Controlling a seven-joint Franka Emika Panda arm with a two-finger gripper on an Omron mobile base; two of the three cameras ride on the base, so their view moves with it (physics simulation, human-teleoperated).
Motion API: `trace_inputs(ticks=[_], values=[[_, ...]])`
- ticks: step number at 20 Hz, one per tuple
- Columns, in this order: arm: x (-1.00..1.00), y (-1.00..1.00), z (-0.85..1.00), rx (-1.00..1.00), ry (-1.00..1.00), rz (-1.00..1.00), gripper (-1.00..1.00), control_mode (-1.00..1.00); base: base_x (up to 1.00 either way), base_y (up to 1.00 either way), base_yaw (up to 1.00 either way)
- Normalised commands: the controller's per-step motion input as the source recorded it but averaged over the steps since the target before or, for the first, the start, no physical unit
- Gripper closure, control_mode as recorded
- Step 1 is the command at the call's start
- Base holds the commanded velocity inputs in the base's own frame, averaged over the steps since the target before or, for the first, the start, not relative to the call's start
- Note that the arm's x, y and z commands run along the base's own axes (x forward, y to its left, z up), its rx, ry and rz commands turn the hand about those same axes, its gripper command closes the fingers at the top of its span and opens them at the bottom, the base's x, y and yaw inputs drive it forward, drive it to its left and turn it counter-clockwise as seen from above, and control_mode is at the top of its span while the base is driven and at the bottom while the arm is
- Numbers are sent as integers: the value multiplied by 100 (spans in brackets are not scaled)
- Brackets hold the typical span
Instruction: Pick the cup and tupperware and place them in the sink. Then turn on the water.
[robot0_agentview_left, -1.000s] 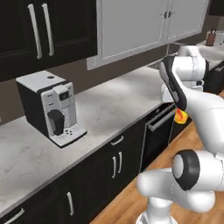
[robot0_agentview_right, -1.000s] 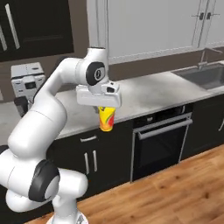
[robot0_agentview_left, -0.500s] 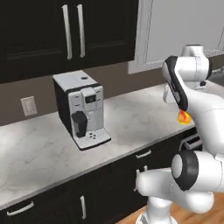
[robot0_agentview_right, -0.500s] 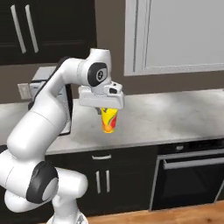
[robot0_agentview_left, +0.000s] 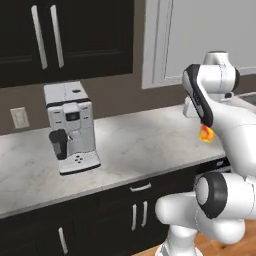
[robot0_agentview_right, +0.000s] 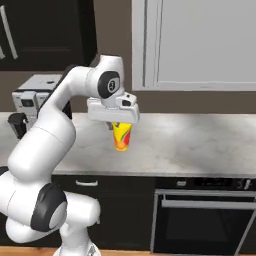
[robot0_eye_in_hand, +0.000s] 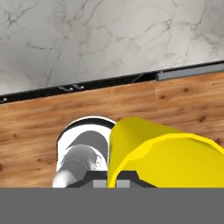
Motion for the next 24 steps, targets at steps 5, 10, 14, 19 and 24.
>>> trace_inputs(ticks=[5, 10, 14, 19, 24], values=[[0, 0, 0, 0, 0, 0, 100, 100, 0, -92, 20], [0, 0, 0, 0, 0, 0, 100, 100, 0, -97, 13], [0, 0, 0, 0, 0, 0, 100, 100, 0, -99, 12], [0, 0, 0, 0, 0, 0, 100, 100, 0, -99, 16], [0, 0, 0, 0, 0, 0, 100, 100, 0, -94, 19]])
